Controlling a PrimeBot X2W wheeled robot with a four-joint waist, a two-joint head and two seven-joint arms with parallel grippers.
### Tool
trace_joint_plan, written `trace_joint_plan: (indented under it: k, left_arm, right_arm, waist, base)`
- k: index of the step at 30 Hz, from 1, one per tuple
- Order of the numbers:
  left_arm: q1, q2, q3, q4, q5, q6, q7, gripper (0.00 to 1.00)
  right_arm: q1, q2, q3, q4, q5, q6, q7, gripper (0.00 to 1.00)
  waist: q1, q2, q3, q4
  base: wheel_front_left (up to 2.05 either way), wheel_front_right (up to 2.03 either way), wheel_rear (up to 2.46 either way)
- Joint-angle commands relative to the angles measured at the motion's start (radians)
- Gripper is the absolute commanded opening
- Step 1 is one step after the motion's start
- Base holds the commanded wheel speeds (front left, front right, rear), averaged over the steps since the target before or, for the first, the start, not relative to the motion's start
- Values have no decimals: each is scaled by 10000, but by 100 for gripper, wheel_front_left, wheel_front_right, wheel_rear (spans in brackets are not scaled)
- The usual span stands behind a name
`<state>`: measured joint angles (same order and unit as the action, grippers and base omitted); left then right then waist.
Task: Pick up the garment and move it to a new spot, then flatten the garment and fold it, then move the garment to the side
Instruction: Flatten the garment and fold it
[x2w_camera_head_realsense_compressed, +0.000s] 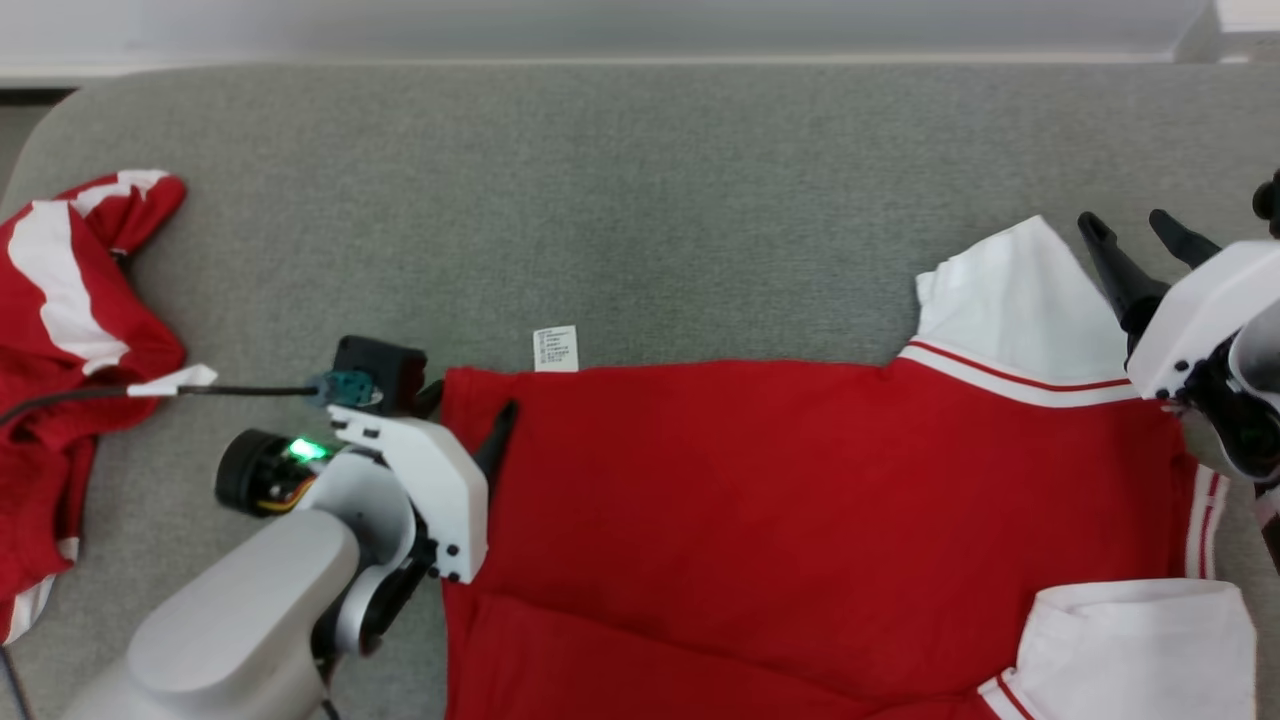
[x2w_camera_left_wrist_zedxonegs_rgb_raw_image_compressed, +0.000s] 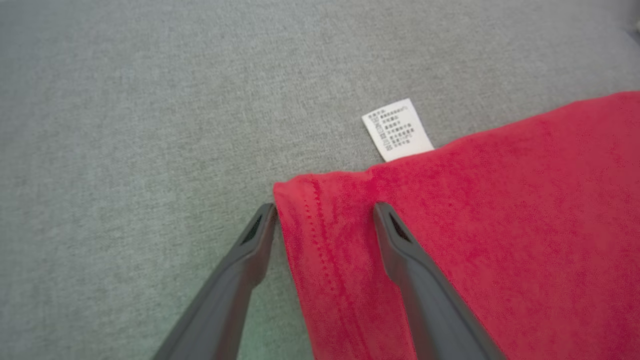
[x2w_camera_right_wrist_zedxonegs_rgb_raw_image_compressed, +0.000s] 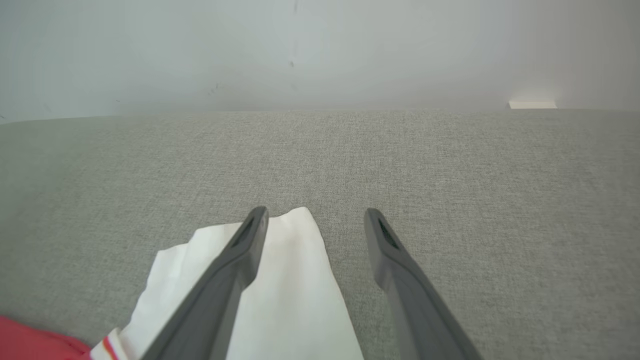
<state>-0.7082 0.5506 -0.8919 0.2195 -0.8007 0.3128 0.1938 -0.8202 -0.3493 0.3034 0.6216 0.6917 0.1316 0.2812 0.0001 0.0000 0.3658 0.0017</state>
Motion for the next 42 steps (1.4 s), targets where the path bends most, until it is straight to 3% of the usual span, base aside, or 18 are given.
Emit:
trace_joint_plan:
  k: [1, 11, 17, 18, 19, 20, 21, 22, 23, 32, 38, 42]
  left_arm:
    - [-165, -27, -19, 29, 185, -49, 30, 100]
    - [-844, -448, -369, 491, 173, -459, 593, 100]
    - [-1022, -559, -562, 783, 110, -658, 906, 100]
    - [-1045, -586, -591, 799, 97, -700, 945, 100]
    - [-1054, -583, -605, 813, 84, -715, 979, 90]
    - [-1060, -576, -627, 815, 75, -734, 1021, 61]
    - [-1058, -548, -672, 818, 71, -757, 1117, 41]
    - [-1045, -515, -700, 797, 55, -778, 1182, 28]
    - [-1029, -471, -701, 767, 25, -785, 1227, 0]
    - [-850, -64, -523, 598, -152, -725, 1253, 0]
    - [-742, 205, -345, 577, -422, -837, 1277, 0]
    - [-709, 243, -281, 599, -820, -1209, 1485, 0]
  right_arm:
    - [-205, -49, 85, 179, 172, -19, 57, 100]
    - [-1435, -236, 1836, 2019, 1126, -19, 1141, 100]
    - [-1516, -162, 2782, 2021, 1909, -4, 1651, 98]
    - [-1469, -165, 2979, 1894, 2097, -1, 1714, 69]
    - [-1430, -212, 3175, 1720, 2259, 7, 1723, 45]
    - [-1408, -287, 3314, 1591, 2399, 7, 1602, 17]
    - [-1400, -356, 3432, 1472, 2541, 7, 1488, 0]
    - [-1408, -433, 3548, 1371, 2682, 6, 1336, 0]
    - [-1433, -504, 3630, 1327, 2783, 1, 1142, 0]
    - [-1616, -695, 3983, 1857, 3445, -7, -939, 0]
    - [-1297, -900, 4345, 2032, 3902, -8, -1544, 0]
    - [-1014, -1067, 4624, 1802, 4276, -8, -1592, 0]
  waist:
    - [-1, 0, 205, 185]
    - [-1, 0, 562, 469]
    - [-1, 0, 659, 445]
    - [-1, 0, 652, 437]
    - [-1, 0, 643, 424]
    - [-1, 0, 628, 409]
    - [-1, 0, 611, 396]
    - [-1, 0, 586, 385]
    - [-1, 0, 557, 373]
    - [-1, 0, -36, 293]
    - [-1, 0, -700, 133]
    - [-1, 0, -1239, 5]
  base:
    - [0, 0, 0]
    - [0, 0, 0]
    - [0, 0, 0]
    - [0, 0, 0]
    - [0, 0, 0]
    - [0, 0, 0]
    - [0, 0, 0]
    - [0, 0, 0]
    - [0, 0, 0]
    - [0, 0, 0]
    - [0, 0, 0]
    - [0, 0, 0]
